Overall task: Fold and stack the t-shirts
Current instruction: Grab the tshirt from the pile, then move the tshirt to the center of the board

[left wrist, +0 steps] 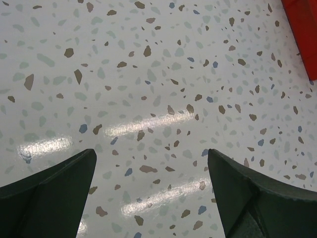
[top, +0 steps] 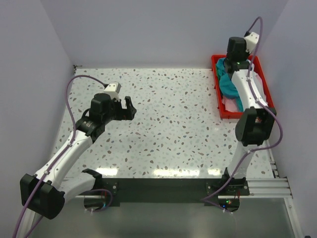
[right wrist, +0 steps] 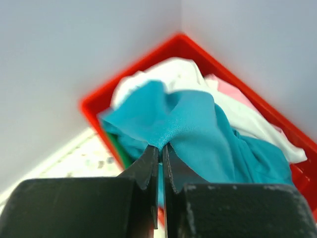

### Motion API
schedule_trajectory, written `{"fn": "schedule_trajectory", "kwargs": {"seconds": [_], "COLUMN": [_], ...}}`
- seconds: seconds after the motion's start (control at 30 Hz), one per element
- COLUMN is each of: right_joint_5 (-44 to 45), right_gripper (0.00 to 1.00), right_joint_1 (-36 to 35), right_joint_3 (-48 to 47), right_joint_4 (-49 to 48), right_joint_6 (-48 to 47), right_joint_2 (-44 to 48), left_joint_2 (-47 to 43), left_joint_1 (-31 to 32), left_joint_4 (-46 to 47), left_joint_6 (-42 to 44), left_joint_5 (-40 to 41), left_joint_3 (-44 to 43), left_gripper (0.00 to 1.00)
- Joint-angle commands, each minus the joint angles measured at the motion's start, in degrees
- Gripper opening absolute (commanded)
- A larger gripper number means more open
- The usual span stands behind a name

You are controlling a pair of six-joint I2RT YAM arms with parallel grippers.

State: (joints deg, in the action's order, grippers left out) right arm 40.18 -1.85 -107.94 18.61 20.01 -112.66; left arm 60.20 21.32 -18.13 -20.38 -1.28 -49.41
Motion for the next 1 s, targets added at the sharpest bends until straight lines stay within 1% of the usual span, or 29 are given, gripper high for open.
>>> {"fn": "schedule_trajectory", "kwargs": {"seconds": [0.0, 0.07, 0.13, 0.17, 0.23, 0.27, 0.37, 0.4, 0.47, 0.53, 0.63, 0.7, 0.73, 0.77, 0.83, 0.87, 0.9, 0.93, 0.97], "right_joint_5": [-0.20, -0.54, -2.46, -4.13, -5.63, -6.60, -11.96, -14.32, -16.36, -18.81, -17.78, -18.99, -20.48, -24.59, -28.56, -29.63, -29.72, -29.72, -29.64], "right_gripper": [0.00, 0.00, 0.00, 0.00, 0.00, 0.00, 0.00, 0.00, 0.00, 0.00, 0.00, 0.00, 0.00, 0.00, 0.00, 0.04, 0.17, 0.41, 0.50], "right_joint_1": [-5.87, -10.52, -13.08, -15.62, -18.70, -21.94, -27.22, -28.20, -30.22, -30.23, -30.06, -28.31, -27.08, -23.50, -19.36, -15.94, -14.69, -13.55, -12.49], "right_joint_3": [0.79, 0.89, 1.06, 1.24, 1.33, 1.33, 1.24, 0.98, 1.33, 2.03, 2.99, 7.37, 9.39, 13.24, 16.43, 19.06, 20.21, 21.27, 22.67], "right_joint_4": [-4.46, -4.73, -4.37, -4.20, -3.67, -3.50, -2.53, -2.18, -2.18, -2.09, 1.33, 2.22, 1.78, 1.43, 1.69, 2.74, 3.18, 3.88, 5.19], "right_joint_6": [-3.82, -6.72, -6.83, -6.83, -6.83, -7.00, -5.95, -5.43, -4.55, -3.58, -4.01, -3.32, -2.53, -0.17, 2.30, 4.05, 4.68, 5.30, 6.09], "right_joint_2": [11.84, 16.31, 19.40, 22.11, 24.23, 25.46, 29.16, 30.64, 31.97, 33.03, 32.16, 32.07, 32.15, 31.81, 30.32, 28.22, 27.24, 26.10, 24.44], "left_joint_2": [0.00, 0.00, -0.09, -0.26, -0.35, -0.53, -1.40, -1.58, -2.11, -2.37, -2.55, -2.64, -2.72, -2.55, -1.94, -1.50, -1.23, -0.27, 0.35], "left_joint_1": [-0.49, -0.49, -0.49, -0.49, -0.58, -0.58, -0.67, -0.75, -0.76, -0.84, -0.76, -0.67, -0.67, -0.67, -0.49, -0.40, 0.29, 0.82, 1.35], "left_joint_4": [0.73, 0.73, 0.55, 0.64, 0.64, 0.64, 0.64, 0.73, 0.99, 1.34, 1.52, 1.95, 2.22, 2.66, 3.88, 4.41, 5.38, 5.91, 6.52], "left_joint_6": [-0.01, -0.01, -0.01, -0.10, -0.27, -0.36, -0.80, -1.15, -1.76, -2.90, -4.75, -6.59, -7.21, -7.91, -10.02, -10.72, -11.86, -12.40, -12.84], "left_joint_5": [0.48, 1.01, 1.19, 1.10, 2.68, 3.29, 4.44, 5.14, 5.93, 6.02, 6.02, 5.76, 5.50, 4.98, 3.83, 2.96, 2.77, 2.69, 2.60], "left_joint_3": [-2.45, -2.45, -2.45, -2.45, -2.53, -2.45, -2.19, -2.10, -1.83, -1.57, -1.48, -1.04, -0.78, -0.52, 0.45, 0.89, 1.85, 2.29, 2.65], "left_gripper": [1.00, 1.00, 1.00, 1.00, 1.00, 1.00, 1.00, 1.00, 1.00, 1.00, 1.00, 0.98, 0.98, 0.98, 0.96, 0.95, 0.94, 0.93, 0.92]}}
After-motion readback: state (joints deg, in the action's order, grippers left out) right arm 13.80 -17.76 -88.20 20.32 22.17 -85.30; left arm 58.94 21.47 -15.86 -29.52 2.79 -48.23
